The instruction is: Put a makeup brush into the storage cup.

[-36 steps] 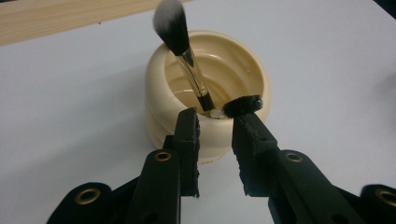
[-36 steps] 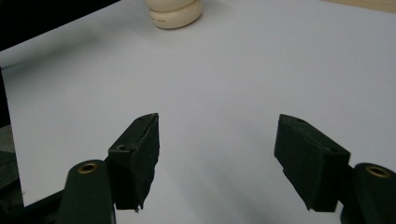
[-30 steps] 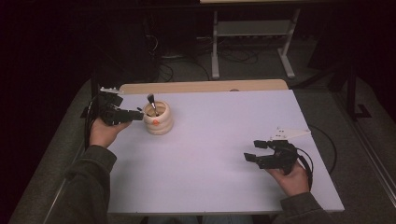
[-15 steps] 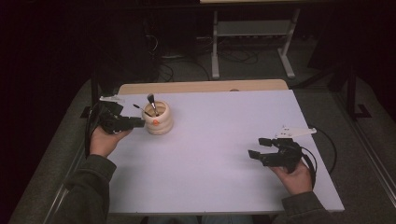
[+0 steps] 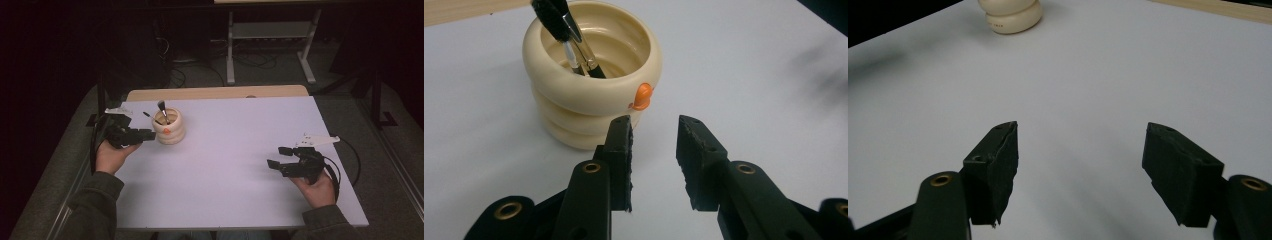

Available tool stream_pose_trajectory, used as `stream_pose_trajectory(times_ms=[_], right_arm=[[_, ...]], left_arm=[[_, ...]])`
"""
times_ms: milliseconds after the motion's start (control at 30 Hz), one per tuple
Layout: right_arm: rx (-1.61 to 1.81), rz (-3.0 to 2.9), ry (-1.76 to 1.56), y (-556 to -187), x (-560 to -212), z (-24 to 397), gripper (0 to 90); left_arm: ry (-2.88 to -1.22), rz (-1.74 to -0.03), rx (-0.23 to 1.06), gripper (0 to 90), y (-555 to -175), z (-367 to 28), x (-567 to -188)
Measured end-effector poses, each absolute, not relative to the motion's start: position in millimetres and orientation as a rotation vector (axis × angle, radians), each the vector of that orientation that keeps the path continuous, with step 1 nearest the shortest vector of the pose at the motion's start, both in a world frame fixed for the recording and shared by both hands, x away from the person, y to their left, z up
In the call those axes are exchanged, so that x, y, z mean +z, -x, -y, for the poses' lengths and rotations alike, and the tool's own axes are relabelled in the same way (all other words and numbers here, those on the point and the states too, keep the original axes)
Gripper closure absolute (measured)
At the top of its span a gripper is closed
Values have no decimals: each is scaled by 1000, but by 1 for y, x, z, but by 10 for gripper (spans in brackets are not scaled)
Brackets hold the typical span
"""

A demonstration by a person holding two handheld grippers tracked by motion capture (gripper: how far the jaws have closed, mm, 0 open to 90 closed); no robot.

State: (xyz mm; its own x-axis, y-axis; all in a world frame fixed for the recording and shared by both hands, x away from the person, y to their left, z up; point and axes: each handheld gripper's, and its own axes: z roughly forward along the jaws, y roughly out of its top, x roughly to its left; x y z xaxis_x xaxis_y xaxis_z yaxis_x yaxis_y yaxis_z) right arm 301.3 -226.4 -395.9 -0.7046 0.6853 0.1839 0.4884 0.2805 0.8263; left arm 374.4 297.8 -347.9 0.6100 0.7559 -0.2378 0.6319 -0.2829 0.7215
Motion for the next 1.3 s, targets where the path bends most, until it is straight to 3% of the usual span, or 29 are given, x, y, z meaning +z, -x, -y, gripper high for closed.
stream_pose_trajectory(times_ms=[1300], right_arm=[[1384,-2308,-1099,-297,-389,236,292]], left_arm=[[-2008,-1028,195,533,-343,-275,-358]])
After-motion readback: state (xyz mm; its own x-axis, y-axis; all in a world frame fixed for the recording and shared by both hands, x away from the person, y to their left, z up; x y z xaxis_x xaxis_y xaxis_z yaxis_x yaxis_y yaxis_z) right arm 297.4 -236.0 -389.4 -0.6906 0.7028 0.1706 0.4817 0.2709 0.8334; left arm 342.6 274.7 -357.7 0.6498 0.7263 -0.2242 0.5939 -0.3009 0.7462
